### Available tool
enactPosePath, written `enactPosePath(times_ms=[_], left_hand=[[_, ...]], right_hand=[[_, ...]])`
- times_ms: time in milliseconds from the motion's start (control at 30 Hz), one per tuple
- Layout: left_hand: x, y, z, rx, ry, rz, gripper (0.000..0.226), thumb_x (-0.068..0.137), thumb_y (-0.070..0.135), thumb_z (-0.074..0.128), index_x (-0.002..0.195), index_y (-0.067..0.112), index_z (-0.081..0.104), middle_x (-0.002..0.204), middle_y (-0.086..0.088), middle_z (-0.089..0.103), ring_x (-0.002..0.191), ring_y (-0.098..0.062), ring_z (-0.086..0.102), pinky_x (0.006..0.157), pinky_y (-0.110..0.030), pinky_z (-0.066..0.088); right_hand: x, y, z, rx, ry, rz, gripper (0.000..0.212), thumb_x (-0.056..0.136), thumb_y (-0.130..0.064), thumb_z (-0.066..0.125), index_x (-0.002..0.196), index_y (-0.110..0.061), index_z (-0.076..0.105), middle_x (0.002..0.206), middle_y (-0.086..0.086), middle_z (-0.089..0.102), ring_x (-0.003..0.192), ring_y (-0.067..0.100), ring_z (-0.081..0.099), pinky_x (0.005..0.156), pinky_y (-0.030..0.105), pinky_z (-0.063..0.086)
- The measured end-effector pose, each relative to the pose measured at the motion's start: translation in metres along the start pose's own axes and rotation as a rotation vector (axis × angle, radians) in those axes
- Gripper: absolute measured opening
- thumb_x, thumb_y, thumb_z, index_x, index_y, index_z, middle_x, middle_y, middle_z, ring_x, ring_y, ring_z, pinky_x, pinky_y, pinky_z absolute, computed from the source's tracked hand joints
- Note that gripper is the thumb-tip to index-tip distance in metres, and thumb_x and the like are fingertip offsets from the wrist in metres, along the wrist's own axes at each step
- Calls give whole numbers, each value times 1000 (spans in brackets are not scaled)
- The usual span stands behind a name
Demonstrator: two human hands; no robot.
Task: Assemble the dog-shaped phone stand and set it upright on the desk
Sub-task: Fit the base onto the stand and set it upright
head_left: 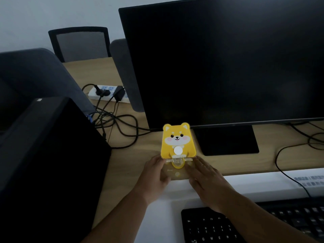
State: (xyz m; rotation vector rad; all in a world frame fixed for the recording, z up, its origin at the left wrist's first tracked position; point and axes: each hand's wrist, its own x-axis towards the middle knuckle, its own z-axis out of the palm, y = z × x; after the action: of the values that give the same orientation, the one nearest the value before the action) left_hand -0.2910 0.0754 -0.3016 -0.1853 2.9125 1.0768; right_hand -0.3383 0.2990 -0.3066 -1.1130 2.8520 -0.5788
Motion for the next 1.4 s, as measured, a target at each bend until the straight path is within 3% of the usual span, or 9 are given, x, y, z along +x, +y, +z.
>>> enactPosePath(times_ms=[367,667,867,1100,1300,1400], left_hand=[[7,-4,-1,94,-19,11,61,76,34,71,134,32,55,141,8,49,127,-20,46,106,-37,44],[5,4,-2,166,-40,2,62,85,27,68,143,31,45,147,9,44,128,-24,37,108,-29,35],[-4,3,-6,68,80,-49,56,81,28,74,134,27,58,132,3,53,122,-16,48,104,-27,42],[-13,6,5,-69,133,-57,46,88,7,63,133,13,62,135,-3,57,126,-16,56,108,-37,46],[-15,5,10,-72,174,-86,45,90,11,60,135,13,60,140,-1,54,128,-14,56,108,-38,47],[-17,5,11,-2,188,-85,43,90,15,61,134,15,61,138,1,55,128,-13,54,108,-30,46]], right_hand=[[4,-2,-5,-58,-11,8,50,96,-39,35,138,-18,53,146,17,53,136,32,49,103,45,44],[7,-8,-8,-54,-54,51,58,95,-45,27,142,-18,49,153,13,45,143,29,38,110,45,35],[3,-7,-13,-50,-4,117,46,89,-36,39,124,-18,63,135,10,62,126,29,57,92,45,51],[-4,-11,-7,-71,0,53,47,87,-32,43,125,-15,66,133,10,64,127,26,57,99,42,49],[-3,-11,-6,-56,17,41,49,88,-31,44,125,-10,67,133,12,65,127,28,57,101,43,48],[-3,-9,-6,-64,21,23,49,89,-32,43,126,-10,66,135,13,63,129,28,55,103,45,48]])
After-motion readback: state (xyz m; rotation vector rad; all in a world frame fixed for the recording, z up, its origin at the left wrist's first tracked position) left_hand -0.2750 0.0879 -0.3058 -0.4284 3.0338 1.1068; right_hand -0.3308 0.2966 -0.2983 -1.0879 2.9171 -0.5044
